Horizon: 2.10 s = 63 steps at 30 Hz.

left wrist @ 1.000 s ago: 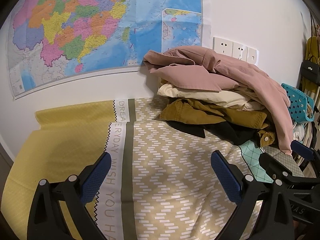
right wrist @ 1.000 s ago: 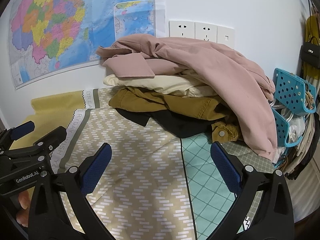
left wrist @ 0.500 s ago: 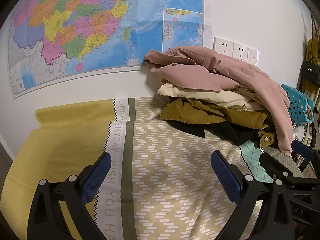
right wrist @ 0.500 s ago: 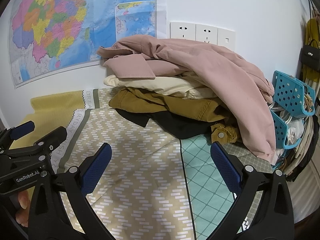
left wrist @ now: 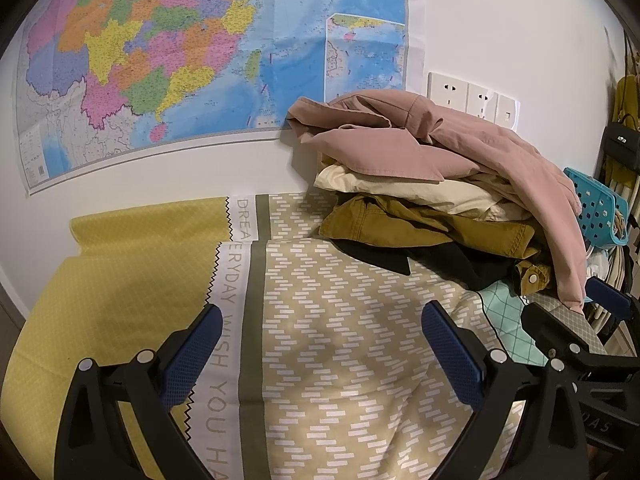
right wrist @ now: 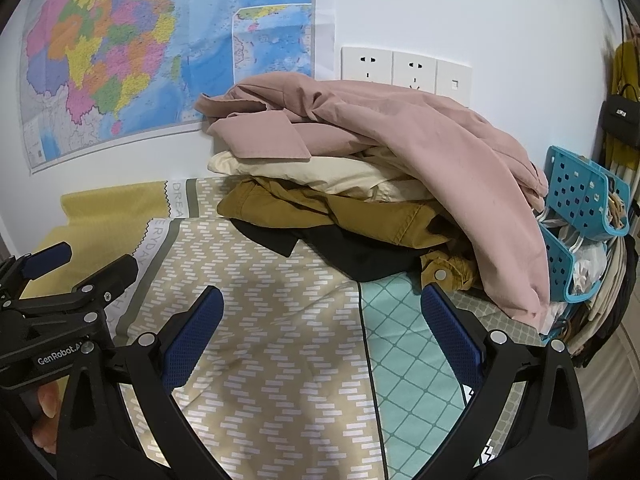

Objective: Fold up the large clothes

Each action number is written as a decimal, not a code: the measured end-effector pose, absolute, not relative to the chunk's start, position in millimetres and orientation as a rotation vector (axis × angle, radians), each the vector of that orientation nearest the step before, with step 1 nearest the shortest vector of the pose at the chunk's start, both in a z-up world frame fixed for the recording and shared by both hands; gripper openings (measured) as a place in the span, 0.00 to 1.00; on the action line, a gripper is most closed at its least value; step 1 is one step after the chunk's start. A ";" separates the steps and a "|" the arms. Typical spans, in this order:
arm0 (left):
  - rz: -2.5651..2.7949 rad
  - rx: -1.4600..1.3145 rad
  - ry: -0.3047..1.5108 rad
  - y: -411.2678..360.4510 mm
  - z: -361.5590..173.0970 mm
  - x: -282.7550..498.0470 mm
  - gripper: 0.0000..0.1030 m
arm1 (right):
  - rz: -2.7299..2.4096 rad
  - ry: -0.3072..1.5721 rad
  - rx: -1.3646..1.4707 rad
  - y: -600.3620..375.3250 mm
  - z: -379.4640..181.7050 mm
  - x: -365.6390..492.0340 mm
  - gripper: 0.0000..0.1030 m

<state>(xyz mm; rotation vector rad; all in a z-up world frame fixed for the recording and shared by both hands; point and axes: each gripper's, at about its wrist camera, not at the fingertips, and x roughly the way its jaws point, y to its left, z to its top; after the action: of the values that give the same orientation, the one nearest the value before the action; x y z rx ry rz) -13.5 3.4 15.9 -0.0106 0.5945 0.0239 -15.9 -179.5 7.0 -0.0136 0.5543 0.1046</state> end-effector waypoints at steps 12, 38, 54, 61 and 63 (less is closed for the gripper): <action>0.031 -0.019 0.601 3.5 16.4 -6.6 0.94 | 0.110 0.552 -0.027 -176.3 8.0 -13.7 0.95; 0.008 -0.026 0.604 -0.2 16.9 11.1 0.94 | 0.109 0.530 -0.059 -179.4 13.3 0.6 0.95; -0.027 -0.057 0.638 1.1 16.2 42.2 0.94 | 0.145 0.495 -0.139 -182.0 25.5 23.4 0.95; -0.046 -0.083 0.654 9.3 14.0 82.5 0.94 | 0.165 0.441 -0.278 -174.0 58.9 86.7 0.93; -0.041 -0.085 0.655 11.3 12.8 92.8 0.94 | 0.177 0.436 -0.312 -167.4 70.2 114.2 0.90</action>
<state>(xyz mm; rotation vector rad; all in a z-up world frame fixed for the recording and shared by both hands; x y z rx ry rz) 92.8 11.3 12.8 -0.0852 0.6551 -0.0414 114.2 -167.4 70.2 -0.3119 0.4365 0.1772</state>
